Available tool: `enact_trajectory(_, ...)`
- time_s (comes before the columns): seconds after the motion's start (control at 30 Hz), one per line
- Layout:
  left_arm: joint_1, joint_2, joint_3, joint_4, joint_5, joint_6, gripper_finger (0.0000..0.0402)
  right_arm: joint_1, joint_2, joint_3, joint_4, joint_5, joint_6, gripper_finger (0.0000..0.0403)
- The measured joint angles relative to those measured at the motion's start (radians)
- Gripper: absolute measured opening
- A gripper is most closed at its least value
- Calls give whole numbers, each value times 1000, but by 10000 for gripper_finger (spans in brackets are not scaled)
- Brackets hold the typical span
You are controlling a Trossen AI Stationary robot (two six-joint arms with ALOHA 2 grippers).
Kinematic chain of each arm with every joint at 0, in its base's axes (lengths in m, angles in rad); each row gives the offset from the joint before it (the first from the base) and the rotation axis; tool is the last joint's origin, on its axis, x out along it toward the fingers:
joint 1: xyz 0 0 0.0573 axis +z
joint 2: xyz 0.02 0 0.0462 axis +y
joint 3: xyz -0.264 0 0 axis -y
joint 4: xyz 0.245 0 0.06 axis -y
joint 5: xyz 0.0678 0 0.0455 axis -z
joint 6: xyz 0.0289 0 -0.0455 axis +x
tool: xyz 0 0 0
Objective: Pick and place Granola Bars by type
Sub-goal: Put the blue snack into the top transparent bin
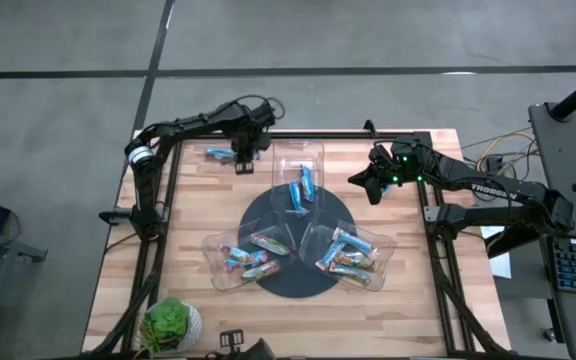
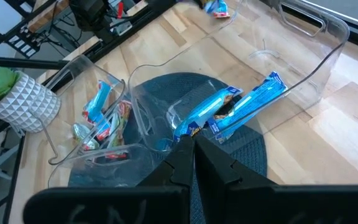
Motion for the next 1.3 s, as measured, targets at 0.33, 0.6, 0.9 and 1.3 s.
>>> enact_trajectory(0.33, -82, -1, 354, -32, 124, -171, 63, 0, 0, 0, 1, 0, -19, 8)
enact_trajectory(0.6, -121, -2, 464, 52, 323, -660, 64, 0, 0, 0, 1, 0, -41, 8)
enact_trajectory(0.9, -141, -2, 390, 207, 335, -1113, 64, 0, 0, 0, 1, 1, -48, 8)
enact_trajectory(1.3, -163, -2, 148, 378, 430, -1342, 65, 0, 0, 0, 1, 3, -67, 8)
